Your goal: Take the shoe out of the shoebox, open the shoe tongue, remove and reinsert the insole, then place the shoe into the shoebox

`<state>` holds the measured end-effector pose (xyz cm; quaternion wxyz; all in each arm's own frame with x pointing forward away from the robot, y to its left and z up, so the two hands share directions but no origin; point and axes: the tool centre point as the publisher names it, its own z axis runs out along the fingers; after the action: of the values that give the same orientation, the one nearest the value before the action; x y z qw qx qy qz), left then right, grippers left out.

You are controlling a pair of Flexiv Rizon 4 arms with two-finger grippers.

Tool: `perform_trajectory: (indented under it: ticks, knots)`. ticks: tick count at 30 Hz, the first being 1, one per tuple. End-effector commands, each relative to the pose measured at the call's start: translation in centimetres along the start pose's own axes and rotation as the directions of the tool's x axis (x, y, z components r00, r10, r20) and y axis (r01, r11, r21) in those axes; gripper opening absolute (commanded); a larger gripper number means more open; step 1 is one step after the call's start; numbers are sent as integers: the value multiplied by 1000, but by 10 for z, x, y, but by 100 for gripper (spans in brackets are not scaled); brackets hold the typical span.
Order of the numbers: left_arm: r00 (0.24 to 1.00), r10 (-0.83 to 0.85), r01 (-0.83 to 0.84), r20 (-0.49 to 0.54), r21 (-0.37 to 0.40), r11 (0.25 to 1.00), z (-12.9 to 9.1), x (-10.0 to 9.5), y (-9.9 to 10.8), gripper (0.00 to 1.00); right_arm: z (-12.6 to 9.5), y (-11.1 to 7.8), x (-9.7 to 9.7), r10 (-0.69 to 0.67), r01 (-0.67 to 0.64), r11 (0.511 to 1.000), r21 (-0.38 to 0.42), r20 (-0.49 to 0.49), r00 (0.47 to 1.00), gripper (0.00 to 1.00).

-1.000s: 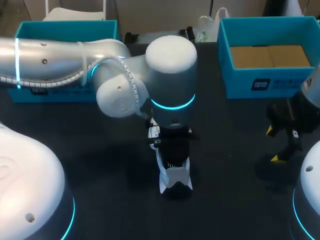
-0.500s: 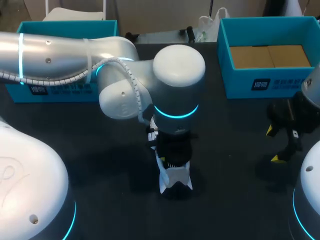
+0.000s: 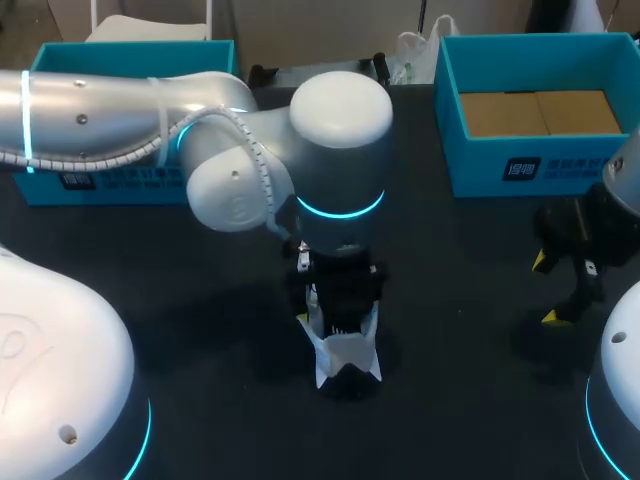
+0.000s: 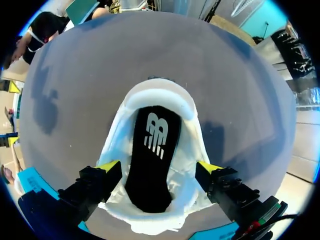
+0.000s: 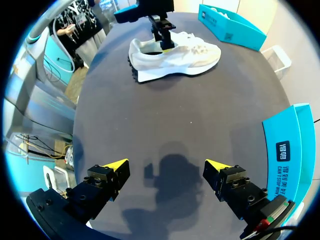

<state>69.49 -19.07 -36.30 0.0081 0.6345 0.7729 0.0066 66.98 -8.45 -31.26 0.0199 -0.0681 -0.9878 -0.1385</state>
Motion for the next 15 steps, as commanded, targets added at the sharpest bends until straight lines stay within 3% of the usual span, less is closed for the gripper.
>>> perform_trajectory:
  ticks: [1,7,15]
  knots:
    - [1000,18,-18,18,17,1000,-6,4,1,100,1,0,1,1,-1,1000,4,3,1000,100]
    - [998,52,-52,29,8,999,-11,-2,-6,100,1,0,1,1,-1,1000,4,3,1000,100]
    - [999,32,-32,21,3,999,-12,-3,13,100,1,0,1,1,-1,1000,4,3,1000,100]
